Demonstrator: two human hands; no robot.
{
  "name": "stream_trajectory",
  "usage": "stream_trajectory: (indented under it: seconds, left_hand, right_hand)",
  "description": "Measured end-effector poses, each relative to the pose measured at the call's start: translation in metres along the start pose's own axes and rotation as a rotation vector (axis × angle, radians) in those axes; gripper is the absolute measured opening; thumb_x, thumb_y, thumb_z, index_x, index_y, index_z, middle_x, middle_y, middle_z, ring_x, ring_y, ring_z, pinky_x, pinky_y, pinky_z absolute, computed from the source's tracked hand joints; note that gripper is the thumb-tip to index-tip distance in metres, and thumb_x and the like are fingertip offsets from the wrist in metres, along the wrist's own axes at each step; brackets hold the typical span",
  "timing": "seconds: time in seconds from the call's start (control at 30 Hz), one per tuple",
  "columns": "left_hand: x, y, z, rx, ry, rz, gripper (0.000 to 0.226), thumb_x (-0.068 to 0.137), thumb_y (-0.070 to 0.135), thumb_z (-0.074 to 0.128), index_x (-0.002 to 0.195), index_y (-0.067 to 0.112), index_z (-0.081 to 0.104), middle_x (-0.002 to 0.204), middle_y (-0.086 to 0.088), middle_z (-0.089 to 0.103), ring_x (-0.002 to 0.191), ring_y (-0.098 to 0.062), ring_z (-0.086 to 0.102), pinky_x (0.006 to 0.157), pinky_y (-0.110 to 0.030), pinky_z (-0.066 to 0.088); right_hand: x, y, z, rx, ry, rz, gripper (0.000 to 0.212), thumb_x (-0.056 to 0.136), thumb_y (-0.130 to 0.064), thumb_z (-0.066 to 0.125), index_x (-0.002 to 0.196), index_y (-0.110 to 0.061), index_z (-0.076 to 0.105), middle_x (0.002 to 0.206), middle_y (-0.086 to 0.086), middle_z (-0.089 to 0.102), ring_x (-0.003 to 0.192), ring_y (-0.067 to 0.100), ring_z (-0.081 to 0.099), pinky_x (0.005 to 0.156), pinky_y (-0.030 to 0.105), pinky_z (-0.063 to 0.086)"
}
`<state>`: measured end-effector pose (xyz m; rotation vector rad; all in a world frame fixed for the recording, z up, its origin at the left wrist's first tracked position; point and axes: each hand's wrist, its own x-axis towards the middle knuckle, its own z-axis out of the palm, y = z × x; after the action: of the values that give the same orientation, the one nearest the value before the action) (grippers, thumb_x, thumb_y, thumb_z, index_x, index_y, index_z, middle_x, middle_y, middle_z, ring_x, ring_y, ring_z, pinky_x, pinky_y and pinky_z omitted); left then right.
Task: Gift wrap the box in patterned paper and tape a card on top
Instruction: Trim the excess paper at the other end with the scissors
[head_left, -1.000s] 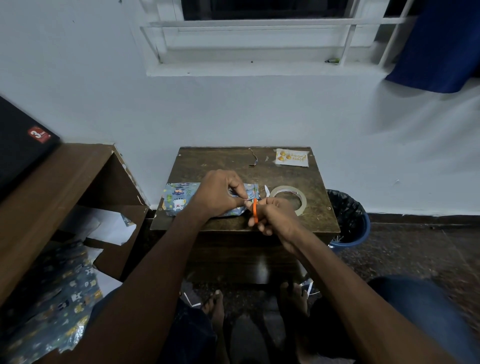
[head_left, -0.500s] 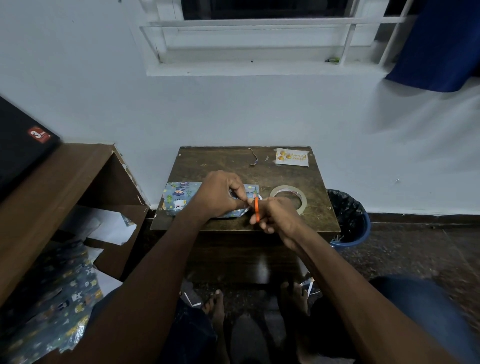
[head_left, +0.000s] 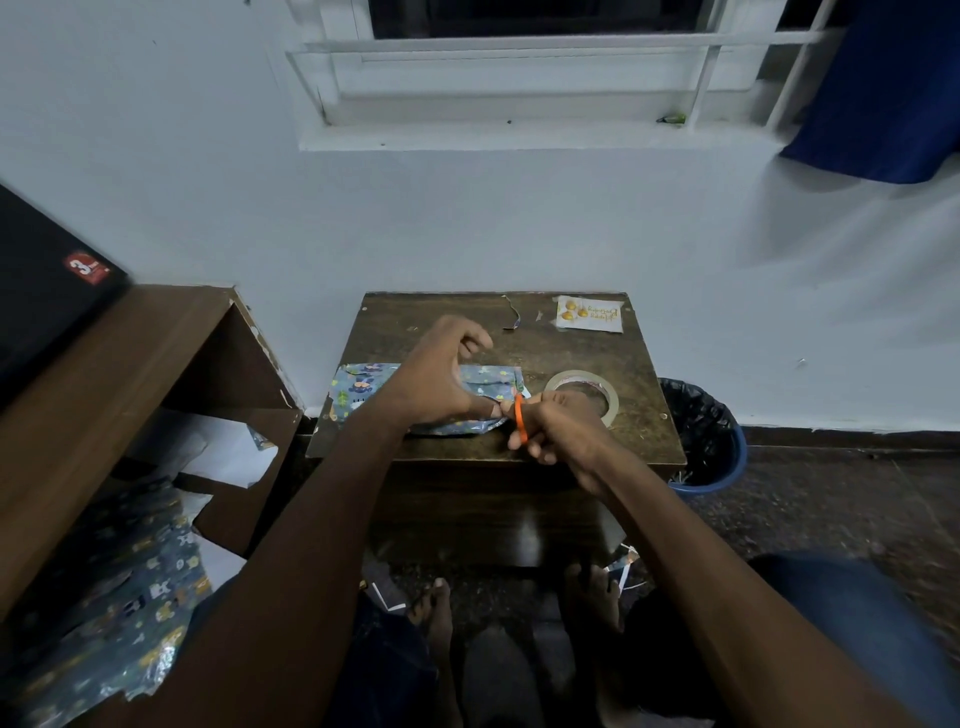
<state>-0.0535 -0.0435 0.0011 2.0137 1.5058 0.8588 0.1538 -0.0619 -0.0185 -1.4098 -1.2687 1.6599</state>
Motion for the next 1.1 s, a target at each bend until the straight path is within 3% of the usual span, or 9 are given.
stream_trajectory:
  seconds: [0.07,0.13,0.2,0.37,0.6,0.7,0.83,0.97,1.1]
  left_hand:
    - [0.001,-0.001,-0.005,0.094,-0.066,-0.073,0.102,0.047,0.048,0.104,0.132,0.030,0.052,0.133,0.001,0.049,0.122,-0.017,0.050,0.107,-0.040,0.046]
    - [0.001,0.002,-0.007,0.305,-0.234,-0.166,0.123,0.043,0.063,0.098,0.149,0.034,0.043,0.150,0.003,0.046,0.139,-0.021,0.044,0.118,-0.049,0.036]
    - [0.000,0.003,-0.003,0.519,-0.362,-0.213,0.133,0.049,0.062,0.098,0.160,0.032,0.031,0.160,0.002,0.043,0.148,-0.025,0.039,0.121,-0.048,0.026]
    - [0.007,0.006,0.008,0.621,-0.296,-0.201,0.123,0.065,0.043,0.098,0.163,0.030,0.025,0.166,-0.001,0.038,0.153,-0.027,0.033,0.121,-0.049,0.021]
    - [0.006,0.005,0.014,0.595,-0.158,-0.062,0.117,0.068,0.049,0.095,0.162,0.031,0.027,0.157,0.002,0.041,0.146,-0.023,0.035,0.117,-0.043,0.020]
    - [0.003,0.002,0.012,0.371,-0.066,-0.044,0.091,0.078,0.052,0.088,0.153,0.027,0.043,0.143,0.003,0.054,0.136,-0.021,0.046,0.116,-0.044,0.026]
    - [0.003,-0.007,0.010,0.191,0.066,-0.026,0.034,0.101,0.030,0.067,0.134,0.025,0.067,0.129,0.005,0.065,0.127,-0.017,0.057,0.114,-0.048,0.029]
    - [0.005,-0.002,0.022,0.226,0.177,-0.043,0.017,0.100,0.029,0.067,0.112,0.031,0.078,0.110,0.012,0.069,0.112,-0.013,0.062,0.107,-0.047,0.034]
    - [0.008,-0.001,0.027,0.158,0.259,-0.047,0.013,0.088,0.041,0.071,0.095,0.036,0.081,0.095,0.016,0.071,0.094,-0.010,0.066,0.097,-0.054,0.050]
  right_hand:
    - [0.000,0.000,0.000,-0.024,-0.018,0.010,0.021,0.088,-0.027,0.079,0.087,-0.006,0.077,0.075,0.020,0.074,0.046,0.014,0.048,0.039,0.022,0.032]
    - [0.000,0.001,0.000,-0.020,-0.027,0.017,0.026,0.088,-0.028,0.079,0.092,-0.002,0.076,0.074,0.019,0.073,0.046,0.014,0.048,0.038,0.022,0.032]
    - [0.000,0.000,0.001,-0.006,-0.028,0.016,0.022,0.090,-0.025,0.078,0.092,-0.003,0.077,0.073,0.019,0.072,0.045,0.015,0.048,0.038,0.022,0.031]
    - [0.002,-0.001,0.003,-0.041,-0.015,-0.023,0.020,0.091,-0.025,0.078,0.089,-0.008,0.069,0.072,0.017,0.072,0.045,0.014,0.047,0.038,0.021,0.031]
    - [0.006,0.001,0.004,-0.067,0.030,-0.140,0.017,0.094,-0.025,0.075,0.093,-0.009,0.070,0.073,0.015,0.073,0.049,0.015,0.050,0.041,0.022,0.034]
    - [0.006,0.002,0.004,-0.048,0.027,-0.163,0.016,0.095,-0.027,0.074,0.090,-0.012,0.072,0.071,0.015,0.071,0.048,0.015,0.050,0.041,0.022,0.033]
    - [0.004,0.003,0.005,-0.005,0.005,-0.150,0.014,0.095,-0.025,0.073,0.086,-0.014,0.074,0.070,0.014,0.070,0.048,0.015,0.048,0.042,0.023,0.031]
    - [0.001,0.003,0.006,0.008,-0.012,-0.138,0.014,0.095,-0.024,0.073,0.086,-0.014,0.075,0.071,0.015,0.070,0.048,0.015,0.047,0.042,0.023,0.031]
    - [0.001,0.004,0.004,0.016,-0.014,-0.135,0.014,0.095,-0.025,0.074,0.084,-0.016,0.076,0.072,0.015,0.070,0.048,0.015,0.046,0.042,0.022,0.030]
